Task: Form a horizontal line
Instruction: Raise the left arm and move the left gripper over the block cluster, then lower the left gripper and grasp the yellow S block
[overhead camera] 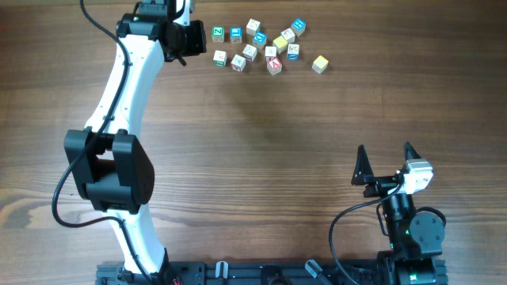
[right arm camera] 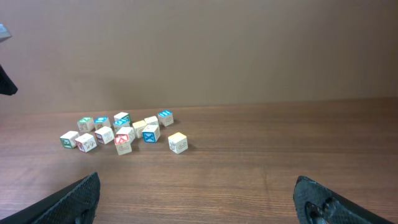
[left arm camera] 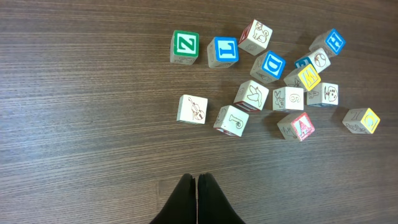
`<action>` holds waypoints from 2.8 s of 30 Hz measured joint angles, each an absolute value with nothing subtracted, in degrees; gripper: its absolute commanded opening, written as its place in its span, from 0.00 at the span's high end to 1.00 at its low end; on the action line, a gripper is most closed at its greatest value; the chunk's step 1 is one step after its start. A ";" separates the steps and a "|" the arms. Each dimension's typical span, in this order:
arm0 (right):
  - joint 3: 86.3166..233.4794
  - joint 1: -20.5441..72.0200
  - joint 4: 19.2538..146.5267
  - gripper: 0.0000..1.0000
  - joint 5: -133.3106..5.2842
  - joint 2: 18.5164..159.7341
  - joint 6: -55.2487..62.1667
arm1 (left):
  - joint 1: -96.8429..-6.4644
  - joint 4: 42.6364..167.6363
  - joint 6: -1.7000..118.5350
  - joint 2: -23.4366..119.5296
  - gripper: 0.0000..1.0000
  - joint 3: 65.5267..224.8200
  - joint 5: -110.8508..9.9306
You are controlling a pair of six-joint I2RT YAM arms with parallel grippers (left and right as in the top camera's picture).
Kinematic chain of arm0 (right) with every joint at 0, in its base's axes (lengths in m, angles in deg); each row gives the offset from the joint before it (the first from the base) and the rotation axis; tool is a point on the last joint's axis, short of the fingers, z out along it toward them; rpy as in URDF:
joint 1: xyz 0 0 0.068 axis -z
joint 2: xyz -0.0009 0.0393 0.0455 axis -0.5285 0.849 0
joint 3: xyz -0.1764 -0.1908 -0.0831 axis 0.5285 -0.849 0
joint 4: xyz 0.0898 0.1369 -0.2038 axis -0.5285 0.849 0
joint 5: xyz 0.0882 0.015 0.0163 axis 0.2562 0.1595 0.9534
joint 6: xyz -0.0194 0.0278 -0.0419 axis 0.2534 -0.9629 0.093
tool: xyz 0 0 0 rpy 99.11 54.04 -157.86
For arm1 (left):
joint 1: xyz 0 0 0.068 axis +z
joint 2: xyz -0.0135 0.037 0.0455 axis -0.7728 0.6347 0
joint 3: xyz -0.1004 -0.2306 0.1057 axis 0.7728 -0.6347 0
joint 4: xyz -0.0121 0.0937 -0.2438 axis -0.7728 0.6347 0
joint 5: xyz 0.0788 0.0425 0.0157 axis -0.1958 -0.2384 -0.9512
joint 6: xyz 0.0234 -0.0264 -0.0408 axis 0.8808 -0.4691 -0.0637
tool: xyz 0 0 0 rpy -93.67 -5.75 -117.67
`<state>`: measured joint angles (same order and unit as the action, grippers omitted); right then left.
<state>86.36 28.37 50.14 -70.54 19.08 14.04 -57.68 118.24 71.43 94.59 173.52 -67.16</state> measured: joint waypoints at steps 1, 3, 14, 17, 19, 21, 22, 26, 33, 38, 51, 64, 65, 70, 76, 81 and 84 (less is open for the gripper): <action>86.36 28.37 50.14 0.00 -70.54 19.08 14.02 | -57.68 118.24 71.43 94.61 0.94 173.52 -67.14; 86.36 28.37 50.14 0.00 -70.54 19.08 14.02 | -57.70 118.24 71.43 94.77 0.94 173.52 -67.16; 86.38 28.37 50.14 0.00 -70.54 19.08 14.02 | -57.70 118.26 71.43 98.11 0.93 173.35 -67.16; 86.38 28.37 50.14 0.00 -70.54 19.08 14.02 | -57.70 118.26 71.43 98.11 0.92 173.35 -67.16; 86.38 28.37 50.14 0.00 -70.54 19.08 14.04 | -57.70 118.24 71.43 98.11 0.92 173.35 -67.16; 86.36 28.37 50.14 0.00 -70.54 19.08 14.02 | -57.70 118.26 71.43 98.11 0.92 173.35 -67.14; 86.38 28.37 50.14 0.00 -70.54 19.08 14.02 | -57.70 118.26 71.43 98.11 0.92 173.35 -67.16; 86.38 28.37 50.14 0.00 -70.54 19.08 14.02 | -57.70 118.26 71.43 98.11 0.91 173.35 -67.16; 86.38 28.37 50.14 0.00 -70.54 19.08 14.04 | -57.70 118.26 71.37 98.11 0.22 173.35 -67.18; 86.38 28.37 50.14 0.00 -70.54 19.08 14.02 | -57.70 118.26 71.43 98.11 0.00 173.35 -67.40; 86.38 28.37 50.14 0.00 -70.54 19.08 14.02 | -57.70 115.03 71.43 98.11 0.03 173.35 -67.40; 86.36 28.37 50.14 0.00 -70.54 19.08 14.02 | -58.55 112.45 71.46 103.53 0.39 173.35 -67.51; 86.36 28.37 50.14 0.00 -70.54 19.08 14.02 | -59.25 111.97 71.46 103.97 0.37 173.35 -67.55; 86.38 28.37 50.14 0.00 -70.54 19.08 14.02 | -61.57 109.41 71.46 106.18 0.36 173.35 -67.88; 86.38 28.37 50.14 0.00 -70.54 19.08 14.02 | -61.78 105.15 71.46 107.38 0.39 173.28 -70.52; 86.36 28.37 50.14 0.00 -70.54 19.08 14.04 | -61.78 100.49 71.61 111.33 0.49 173.24 -71.86; 86.36 28.37 50.14 0.00 -70.54 19.08 14.02 | -61.78 98.09 71.46 112.29 0.47 173.19 -72.32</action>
<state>86.36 28.37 50.14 -70.54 19.08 14.02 -61.78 98.09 71.46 112.29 173.19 -72.32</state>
